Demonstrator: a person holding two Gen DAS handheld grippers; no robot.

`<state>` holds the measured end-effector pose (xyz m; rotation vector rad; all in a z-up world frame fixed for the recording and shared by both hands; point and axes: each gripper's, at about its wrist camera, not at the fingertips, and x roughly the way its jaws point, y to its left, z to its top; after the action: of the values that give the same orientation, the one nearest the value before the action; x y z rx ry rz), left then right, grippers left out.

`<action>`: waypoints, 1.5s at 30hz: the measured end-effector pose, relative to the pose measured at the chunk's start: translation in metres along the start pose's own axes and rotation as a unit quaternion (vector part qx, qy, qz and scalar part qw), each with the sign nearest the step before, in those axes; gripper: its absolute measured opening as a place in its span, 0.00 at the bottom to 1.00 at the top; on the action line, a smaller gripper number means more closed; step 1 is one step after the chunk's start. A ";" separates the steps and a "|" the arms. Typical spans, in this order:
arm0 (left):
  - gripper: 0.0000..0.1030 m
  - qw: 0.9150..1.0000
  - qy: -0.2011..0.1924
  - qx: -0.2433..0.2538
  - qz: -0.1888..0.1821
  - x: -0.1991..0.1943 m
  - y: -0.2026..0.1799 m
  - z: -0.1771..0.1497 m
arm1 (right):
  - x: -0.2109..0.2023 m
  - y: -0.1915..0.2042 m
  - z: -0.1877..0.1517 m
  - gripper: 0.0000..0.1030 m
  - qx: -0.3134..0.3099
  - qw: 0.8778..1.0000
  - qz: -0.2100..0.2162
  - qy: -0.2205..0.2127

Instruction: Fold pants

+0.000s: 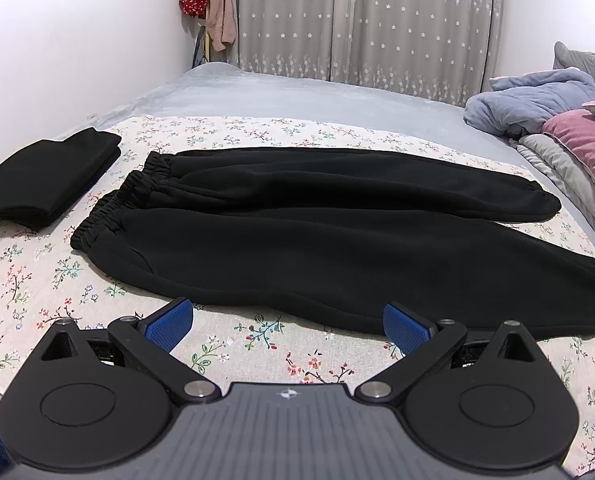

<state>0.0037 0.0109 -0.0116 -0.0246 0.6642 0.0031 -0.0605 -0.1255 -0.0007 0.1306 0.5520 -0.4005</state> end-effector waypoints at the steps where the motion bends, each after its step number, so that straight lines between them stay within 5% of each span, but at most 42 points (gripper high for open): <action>1: 0.99 1.000 -0.004 0.001 0.001 -0.001 -0.004 0.000 | 0.000 0.000 0.000 1.00 0.000 1.000 0.000 0.000; 45: 0.99 1.000 -0.001 0.001 0.010 -0.003 -0.010 0.005 | 0.003 0.004 -0.004 1.00 -0.017 1.000 -0.007 -0.003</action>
<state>0.0041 0.0006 -0.0057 -0.0165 0.6629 0.0228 -0.0583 -0.1221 -0.0056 0.0931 0.5539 -0.4053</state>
